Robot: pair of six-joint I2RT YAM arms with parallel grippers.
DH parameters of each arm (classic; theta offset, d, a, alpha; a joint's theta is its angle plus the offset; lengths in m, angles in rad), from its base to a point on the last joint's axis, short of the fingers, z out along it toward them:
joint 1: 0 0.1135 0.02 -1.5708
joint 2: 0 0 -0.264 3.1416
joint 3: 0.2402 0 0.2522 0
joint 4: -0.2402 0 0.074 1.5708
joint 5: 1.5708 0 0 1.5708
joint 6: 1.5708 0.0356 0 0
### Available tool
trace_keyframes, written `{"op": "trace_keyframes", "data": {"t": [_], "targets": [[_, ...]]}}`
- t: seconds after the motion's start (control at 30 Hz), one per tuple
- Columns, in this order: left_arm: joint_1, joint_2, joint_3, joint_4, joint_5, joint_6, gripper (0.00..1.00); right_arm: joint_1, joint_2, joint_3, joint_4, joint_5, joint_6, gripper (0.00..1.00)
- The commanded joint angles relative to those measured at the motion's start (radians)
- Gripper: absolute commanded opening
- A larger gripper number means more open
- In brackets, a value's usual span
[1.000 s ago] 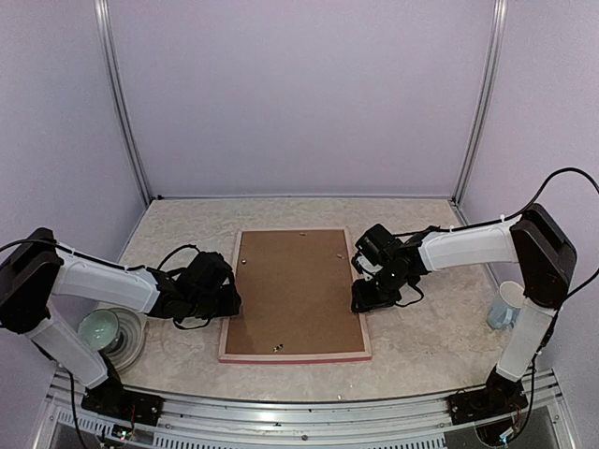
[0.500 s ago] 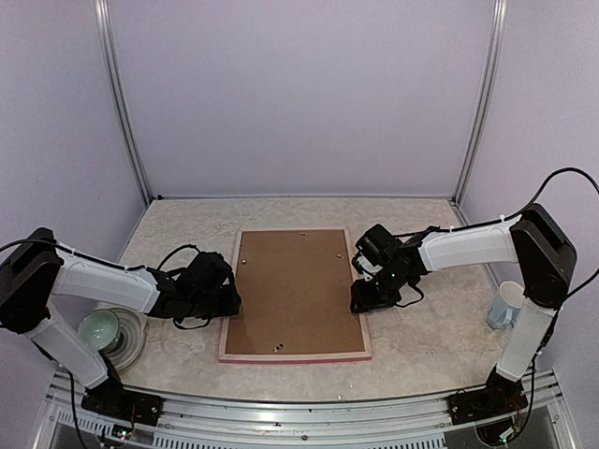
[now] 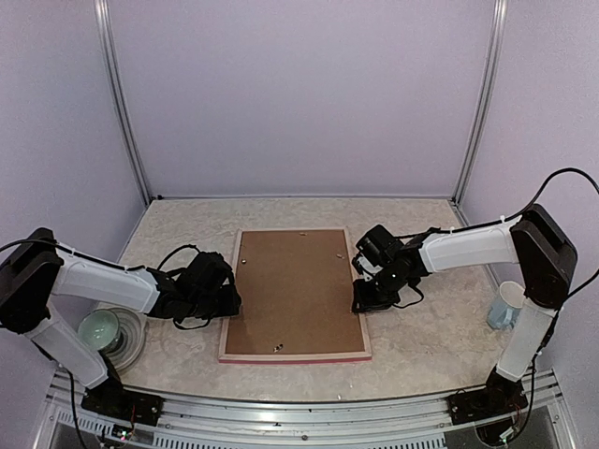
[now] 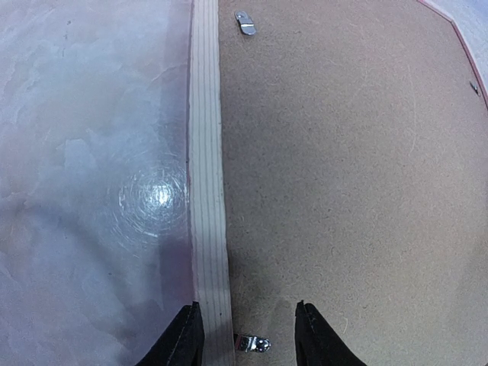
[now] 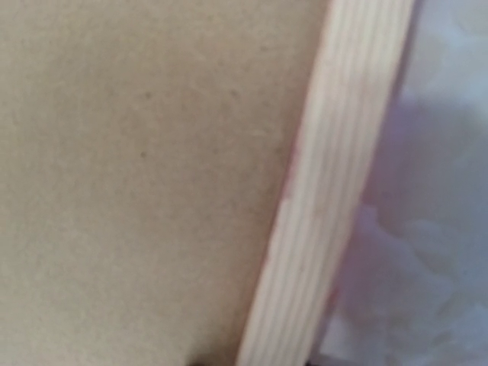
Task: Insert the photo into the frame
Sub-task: Press the fastener onto the backboard.
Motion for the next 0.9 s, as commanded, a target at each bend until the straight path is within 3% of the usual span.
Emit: {"op": "trace_keyframes", "data": {"t": [0.0,0.7,0.87], "targets": [[-0.01,0.016,-0.03,-0.035,0.022,-0.001,0.42,-0.003,0.019,-0.036,-0.008,0.026,0.014,0.26],[-0.002,0.007,-0.02,-0.047,0.022,0.003,0.42,-0.004,0.02,-0.011,-0.042,0.062,0.006,0.22],[-0.001,-0.002,-0.014,-0.06,0.018,0.004,0.42,-0.003,0.021,-0.003,-0.037,0.05,0.001,0.29]]}}
